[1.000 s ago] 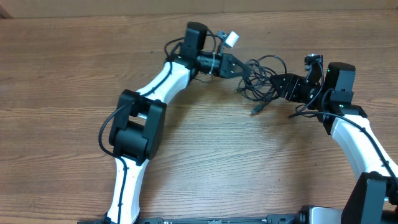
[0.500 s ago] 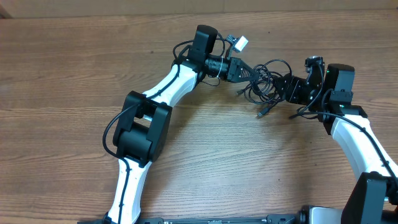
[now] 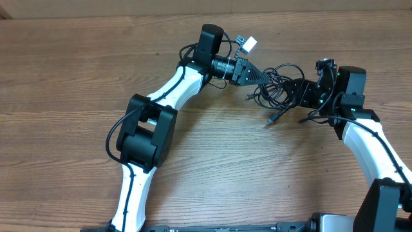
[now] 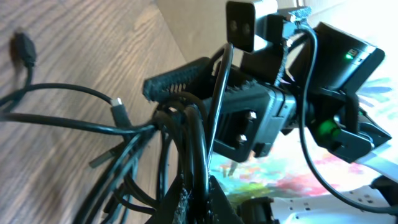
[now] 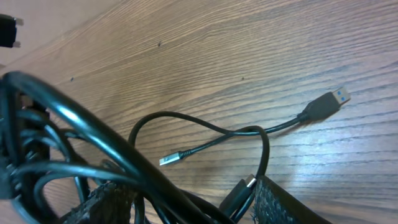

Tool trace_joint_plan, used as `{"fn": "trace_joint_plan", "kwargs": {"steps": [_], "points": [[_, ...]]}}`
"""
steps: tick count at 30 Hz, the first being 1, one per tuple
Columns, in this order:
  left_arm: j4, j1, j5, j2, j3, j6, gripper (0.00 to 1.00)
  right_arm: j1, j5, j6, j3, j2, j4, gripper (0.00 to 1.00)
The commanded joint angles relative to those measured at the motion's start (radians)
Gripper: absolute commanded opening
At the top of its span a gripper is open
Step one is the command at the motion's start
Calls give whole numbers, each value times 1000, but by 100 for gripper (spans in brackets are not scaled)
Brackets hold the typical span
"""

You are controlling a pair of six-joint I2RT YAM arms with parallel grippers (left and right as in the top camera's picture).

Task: Untangle cables

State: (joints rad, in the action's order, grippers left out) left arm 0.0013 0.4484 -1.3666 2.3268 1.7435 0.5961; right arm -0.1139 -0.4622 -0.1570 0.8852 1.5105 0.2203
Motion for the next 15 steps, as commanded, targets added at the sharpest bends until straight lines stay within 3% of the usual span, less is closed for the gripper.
{"fn": "trace_joint_plan", "kwargs": {"steps": [1,6,15], "points": [[7,5,-108,5,2,10,4,2,69,1,18,5,-9,60],[3,4,-123,5,2,11,4,1,87,1,18,5,-10,61],[3,4,-177,5,2,15,4,0,294,-3,18,5,5,66]]}}
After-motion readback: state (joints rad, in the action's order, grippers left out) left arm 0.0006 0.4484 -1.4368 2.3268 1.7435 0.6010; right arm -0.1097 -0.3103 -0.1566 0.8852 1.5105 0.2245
